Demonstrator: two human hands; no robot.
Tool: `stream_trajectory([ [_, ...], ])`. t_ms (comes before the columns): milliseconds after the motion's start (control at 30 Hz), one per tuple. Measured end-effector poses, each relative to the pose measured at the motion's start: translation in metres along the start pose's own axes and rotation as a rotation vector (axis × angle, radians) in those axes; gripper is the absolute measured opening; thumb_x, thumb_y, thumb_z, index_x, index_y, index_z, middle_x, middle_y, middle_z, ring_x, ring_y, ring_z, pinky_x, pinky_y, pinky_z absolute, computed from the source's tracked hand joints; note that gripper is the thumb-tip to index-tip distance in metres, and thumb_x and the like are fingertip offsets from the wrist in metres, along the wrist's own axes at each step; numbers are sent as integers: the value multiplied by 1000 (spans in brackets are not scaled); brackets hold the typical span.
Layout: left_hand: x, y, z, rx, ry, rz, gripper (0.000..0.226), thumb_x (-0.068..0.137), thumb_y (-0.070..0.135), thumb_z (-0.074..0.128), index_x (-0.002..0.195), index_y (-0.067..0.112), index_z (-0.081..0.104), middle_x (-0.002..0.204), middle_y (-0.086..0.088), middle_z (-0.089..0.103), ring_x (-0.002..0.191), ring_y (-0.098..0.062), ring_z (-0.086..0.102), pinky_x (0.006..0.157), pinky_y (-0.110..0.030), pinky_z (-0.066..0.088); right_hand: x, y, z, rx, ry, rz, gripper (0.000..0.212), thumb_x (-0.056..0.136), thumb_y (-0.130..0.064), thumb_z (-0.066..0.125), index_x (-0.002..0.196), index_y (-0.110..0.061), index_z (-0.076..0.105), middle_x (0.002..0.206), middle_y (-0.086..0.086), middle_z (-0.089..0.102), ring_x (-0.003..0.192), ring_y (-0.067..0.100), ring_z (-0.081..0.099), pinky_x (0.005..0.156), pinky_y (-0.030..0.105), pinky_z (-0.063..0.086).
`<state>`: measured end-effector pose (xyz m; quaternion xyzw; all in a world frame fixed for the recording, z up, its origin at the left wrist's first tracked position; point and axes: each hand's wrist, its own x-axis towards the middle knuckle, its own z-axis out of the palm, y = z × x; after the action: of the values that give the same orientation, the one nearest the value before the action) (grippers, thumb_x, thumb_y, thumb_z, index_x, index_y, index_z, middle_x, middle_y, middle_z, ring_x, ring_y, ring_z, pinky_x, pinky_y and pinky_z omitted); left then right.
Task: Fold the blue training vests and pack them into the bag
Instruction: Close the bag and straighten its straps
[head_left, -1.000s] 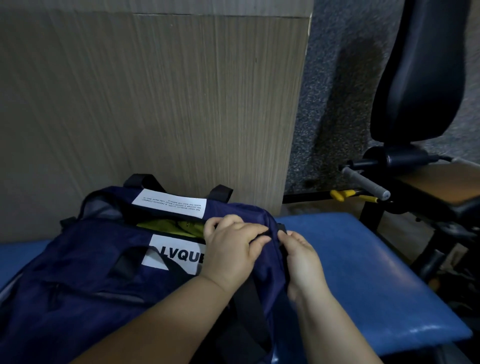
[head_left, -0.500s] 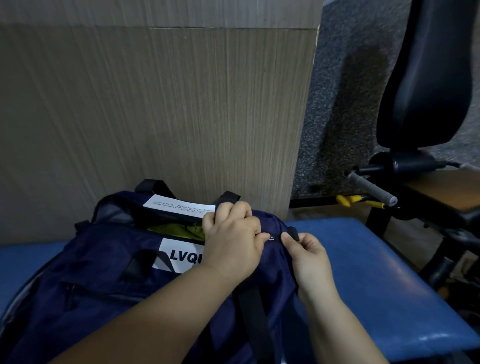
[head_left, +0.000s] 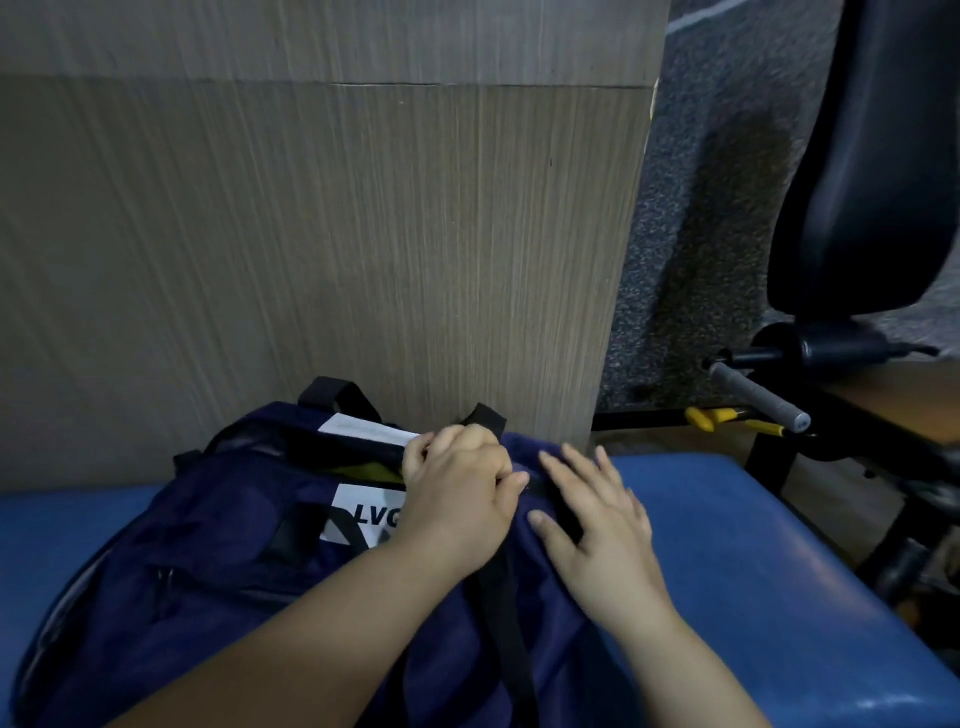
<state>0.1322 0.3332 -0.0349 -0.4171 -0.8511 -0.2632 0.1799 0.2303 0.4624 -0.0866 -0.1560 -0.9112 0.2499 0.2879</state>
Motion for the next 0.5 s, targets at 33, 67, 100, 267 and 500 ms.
stream_trajectory([
  [33, 0, -1, 0, -26, -2, 34, 22, 92, 39, 52, 74, 28, 56, 92, 18, 46, 102, -11, 49, 105, -32, 16, 0, -2, 2, -23, -38, -14, 60, 87, -60, 42, 145, -49, 33, 146, -37, 17, 141, -11, -9, 119, 39, 3],
  [67, 1, -1, 0, -55, -29, 58, 22, 93, 36, 54, 73, 27, 52, 92, 16, 46, 97, -12, 51, 107, -31, 21, -1, -3, 3, -33, -53, -28, 56, 91, -56, 45, 145, -49, 34, 142, -39, 18, 139, -13, -11, 119, 39, 0],
  [100, 1, -1, -1, -86, -69, 71, 23, 94, 34, 54, 74, 26, 49, 93, 13, 48, 92, -12, 52, 101, -28, 29, -2, -3, 6, -41, -51, -38, 50, 94, -51, 50, 143, -47, 39, 139, -40, 23, 140, -13, -9, 120, 40, -1],
  [267, -2, -1, -4, -88, -194, 9, 26, 98, 38, 50, 78, 22, 46, 97, 10, 47, 82, -13, 52, 72, -31, 41, 0, 3, 18, -53, 155, -69, 12, 89, -31, 67, 100, -36, 70, 109, -23, 66, 134, 3, 40, 114, 45, 23],
  [500, -4, -20, -12, 10, -152, -133, 39, 98, 43, 49, 66, 26, 34, 86, 9, 44, 75, -15, 50, 65, -29, 32, 4, 13, 16, -111, 236, -17, 7, 86, -25, 70, 89, -30, 73, 98, -14, 72, 119, 14, 60, 106, 46, 38],
])
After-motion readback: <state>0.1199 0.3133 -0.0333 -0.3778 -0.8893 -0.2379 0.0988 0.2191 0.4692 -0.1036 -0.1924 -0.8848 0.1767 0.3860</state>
